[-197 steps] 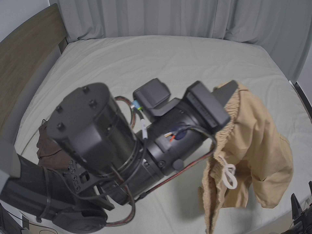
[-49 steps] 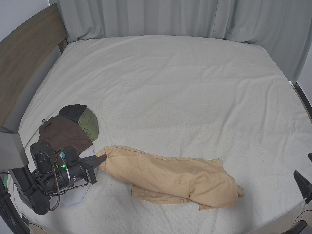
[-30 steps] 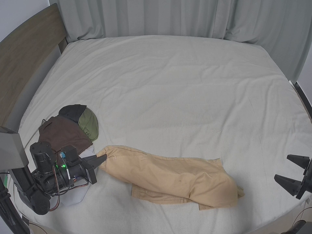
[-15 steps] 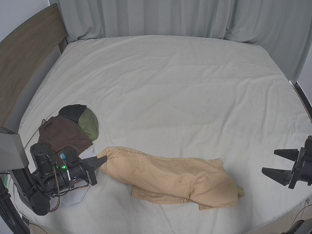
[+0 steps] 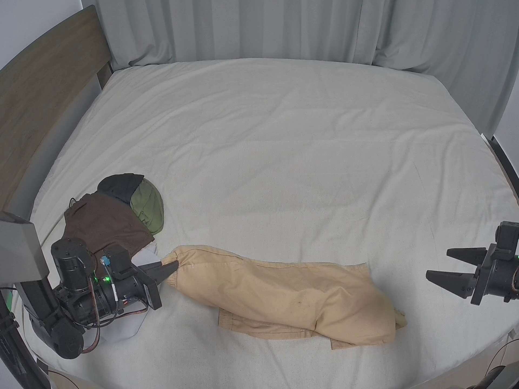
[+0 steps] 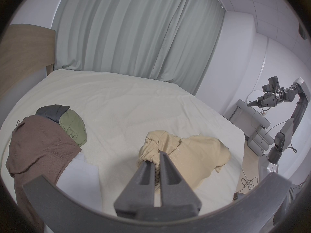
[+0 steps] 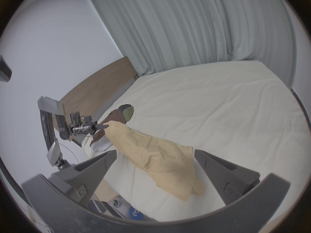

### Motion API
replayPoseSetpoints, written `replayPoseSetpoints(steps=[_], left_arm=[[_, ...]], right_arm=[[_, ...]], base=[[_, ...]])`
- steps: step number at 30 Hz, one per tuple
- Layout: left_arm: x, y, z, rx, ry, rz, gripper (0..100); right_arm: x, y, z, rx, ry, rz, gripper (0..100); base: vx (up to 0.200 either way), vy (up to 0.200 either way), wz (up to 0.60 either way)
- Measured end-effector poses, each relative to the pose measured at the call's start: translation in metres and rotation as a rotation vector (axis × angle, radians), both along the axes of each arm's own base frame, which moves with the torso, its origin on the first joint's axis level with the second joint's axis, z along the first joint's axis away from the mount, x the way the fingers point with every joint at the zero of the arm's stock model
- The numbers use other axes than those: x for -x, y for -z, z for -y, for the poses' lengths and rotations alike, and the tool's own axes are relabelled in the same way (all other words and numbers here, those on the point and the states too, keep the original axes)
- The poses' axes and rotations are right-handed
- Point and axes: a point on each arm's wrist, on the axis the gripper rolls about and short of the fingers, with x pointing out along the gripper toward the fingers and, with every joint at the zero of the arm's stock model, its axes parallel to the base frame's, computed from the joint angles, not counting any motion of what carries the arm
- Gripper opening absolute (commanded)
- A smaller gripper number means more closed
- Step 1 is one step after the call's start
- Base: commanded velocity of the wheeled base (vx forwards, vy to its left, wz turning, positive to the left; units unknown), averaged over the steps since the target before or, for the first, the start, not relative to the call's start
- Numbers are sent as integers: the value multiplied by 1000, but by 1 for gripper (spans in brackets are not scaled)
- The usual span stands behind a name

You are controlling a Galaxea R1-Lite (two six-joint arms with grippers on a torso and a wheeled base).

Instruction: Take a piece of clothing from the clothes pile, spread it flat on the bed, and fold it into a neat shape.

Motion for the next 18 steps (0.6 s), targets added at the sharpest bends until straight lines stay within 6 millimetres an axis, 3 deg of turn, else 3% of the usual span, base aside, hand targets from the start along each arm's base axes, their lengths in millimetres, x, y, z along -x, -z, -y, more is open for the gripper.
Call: replayPoseSetpoints(steps=[18], left_arm=[[1,1,-1,-1,-1,-6,0]], right_arm=[[-23,23,-3,-64,55,-167,100]], base=[[0,0,0]])
